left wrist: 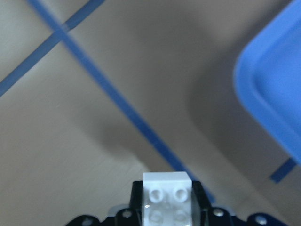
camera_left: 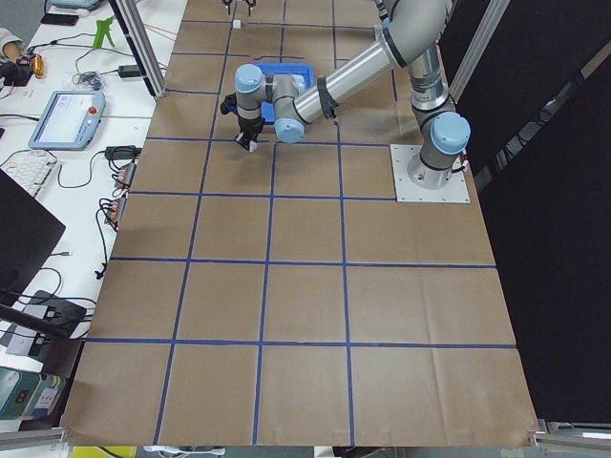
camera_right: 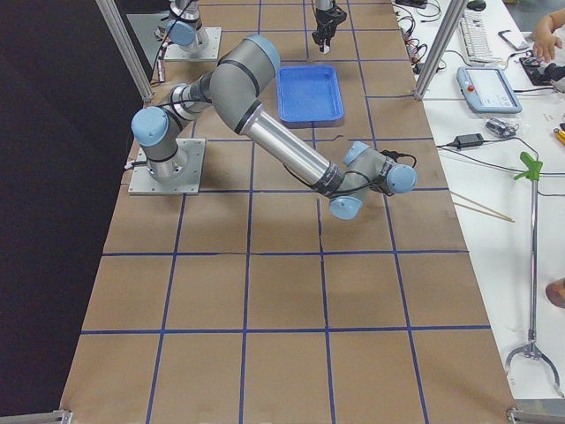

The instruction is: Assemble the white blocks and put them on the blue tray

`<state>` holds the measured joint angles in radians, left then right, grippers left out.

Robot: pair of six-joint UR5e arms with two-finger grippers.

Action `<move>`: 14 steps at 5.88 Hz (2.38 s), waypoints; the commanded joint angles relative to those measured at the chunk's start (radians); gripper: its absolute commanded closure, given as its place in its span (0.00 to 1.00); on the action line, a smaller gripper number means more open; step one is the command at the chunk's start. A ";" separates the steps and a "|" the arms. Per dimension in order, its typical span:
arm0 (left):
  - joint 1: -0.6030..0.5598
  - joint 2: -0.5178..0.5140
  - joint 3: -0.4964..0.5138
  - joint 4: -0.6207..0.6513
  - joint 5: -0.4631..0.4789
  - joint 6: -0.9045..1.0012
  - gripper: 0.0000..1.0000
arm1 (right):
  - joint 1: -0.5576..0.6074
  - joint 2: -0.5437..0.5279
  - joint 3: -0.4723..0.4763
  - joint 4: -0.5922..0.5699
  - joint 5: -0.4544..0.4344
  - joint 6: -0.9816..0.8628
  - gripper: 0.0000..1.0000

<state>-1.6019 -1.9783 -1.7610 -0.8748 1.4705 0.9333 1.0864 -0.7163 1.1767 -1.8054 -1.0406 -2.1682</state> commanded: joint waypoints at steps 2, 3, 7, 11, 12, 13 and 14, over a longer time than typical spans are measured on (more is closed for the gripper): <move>-0.180 0.004 -0.009 -0.020 -0.004 0.079 0.89 | 0.000 0.002 0.011 -0.011 0.002 -0.002 0.00; -0.253 -0.019 -0.021 -0.015 -0.004 0.082 0.89 | 0.000 0.000 0.011 -0.009 0.004 -0.001 0.09; -0.302 -0.089 -0.005 0.034 -0.018 0.140 0.83 | 0.000 0.000 0.009 -0.046 0.002 -0.004 0.61; -0.314 -0.108 -0.018 0.042 -0.049 0.141 0.01 | 0.010 -0.069 0.006 -0.034 0.002 0.028 0.64; -0.314 -0.084 -0.009 0.031 -0.038 0.139 0.01 | 0.020 -0.101 0.011 0.001 0.001 0.030 0.64; -0.314 -0.006 0.015 -0.087 -0.027 0.139 0.01 | 0.038 -0.147 0.017 0.117 -0.001 0.028 0.64; -0.303 0.095 0.076 -0.303 -0.018 0.139 0.01 | 0.052 -0.194 0.033 0.188 -0.002 0.016 0.64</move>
<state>-1.9126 -1.9715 -1.7331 -1.0016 1.4432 1.0724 1.1240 -0.8654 1.1968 -1.6938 -1.0415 -2.1436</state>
